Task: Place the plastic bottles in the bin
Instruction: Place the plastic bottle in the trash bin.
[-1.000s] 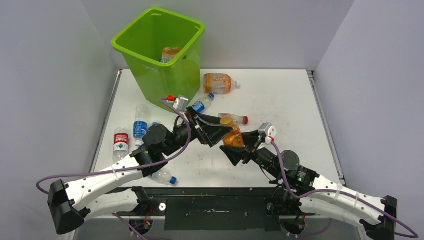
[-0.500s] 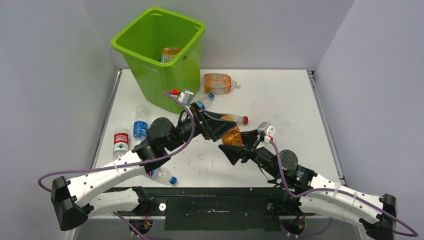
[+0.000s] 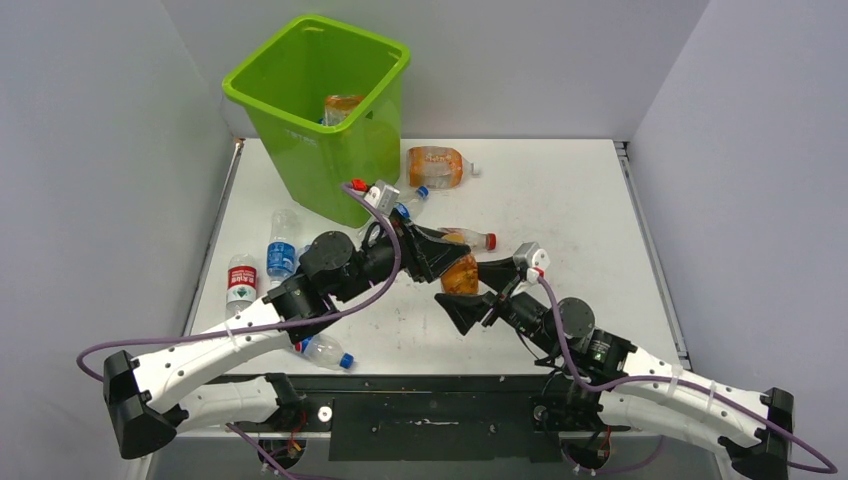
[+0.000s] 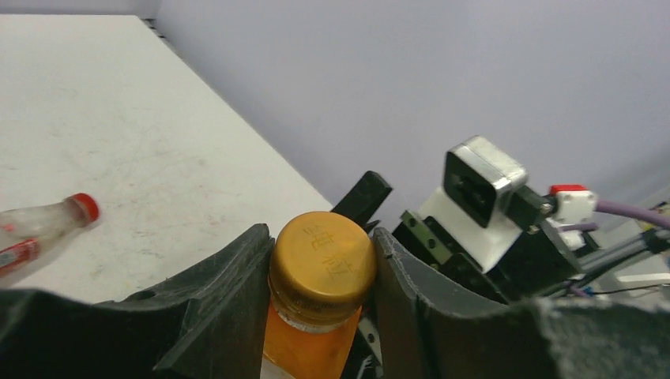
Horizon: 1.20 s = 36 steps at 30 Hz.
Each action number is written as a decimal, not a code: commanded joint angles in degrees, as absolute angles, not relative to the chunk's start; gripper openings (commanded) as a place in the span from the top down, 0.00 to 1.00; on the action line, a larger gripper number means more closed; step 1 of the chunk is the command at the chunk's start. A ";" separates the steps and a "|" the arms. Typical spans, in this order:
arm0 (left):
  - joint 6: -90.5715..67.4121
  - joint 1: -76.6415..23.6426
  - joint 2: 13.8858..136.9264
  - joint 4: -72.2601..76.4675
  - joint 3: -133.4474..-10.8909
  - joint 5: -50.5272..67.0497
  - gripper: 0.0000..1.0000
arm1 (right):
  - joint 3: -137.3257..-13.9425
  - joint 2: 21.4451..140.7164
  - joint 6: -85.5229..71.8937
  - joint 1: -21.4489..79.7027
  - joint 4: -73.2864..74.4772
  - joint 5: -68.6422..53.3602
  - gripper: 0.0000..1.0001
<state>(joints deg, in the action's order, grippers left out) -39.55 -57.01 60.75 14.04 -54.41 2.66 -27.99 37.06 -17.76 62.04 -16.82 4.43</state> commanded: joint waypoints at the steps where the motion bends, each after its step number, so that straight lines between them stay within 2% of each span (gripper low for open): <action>1: -29.91 -56.06 57.51 8.56 -61.33 -4.02 1.00 | -34.52 36.15 -19.18 62.25 -11.50 5.92 0.10; 6: -23.16 -43.29 54.51 5.73 -70.23 -6.32 1.00 | -38.12 31.58 -18.62 62.31 -3.55 7.00 0.10; 11: -20.10 -27.32 58.60 9.52 -80.54 -6.19 1.00 | -36.19 25.02 -18.98 62.26 -0.20 11.63 0.10; 19: -19.81 -17.17 76.17 13.77 -95.62 -9.95 1.00 | -34.65 22.84 -20.08 62.18 3.56 19.62 0.10; 25: -23.16 -12.18 92.90 16.45 -109.76 -7.80 1.00 | -35.68 25.72 -18.48 62.23 5.45 20.14 0.10; 26: -23.23 -11.59 95.39 17.07 -112.28 -7.57 0.93 | -35.84 26.25 -18.12 62.23 5.62 19.91 0.10; 27: -23.47 -11.34 97.41 17.57 -114.04 -7.87 0.65 | -36.00 26.68 -17.96 62.23 5.75 19.76 0.10; 28: -23.69 -11.05 98.61 18.53 -115.16 -7.59 0.42 | -36.17 27.05 -17.79 62.22 5.89 19.61 0.10; 30: -24.26 -10.98 99.41 19.79 -116.99 -6.89 0.08 | -36.46 27.48 -17.46 62.23 6.14 19.51 0.10; 31: -24.43 -11.51 99.11 20.68 -117.04 -7.01 0.02 | -36.55 27.43 -17.53 62.18 6.28 19.53 0.11; 36: -15.64 -18.83 89.48 23.61 -110.78 -11.09 0.04 | -34.93 27.82 -18.66 62.23 4.90 19.68 0.10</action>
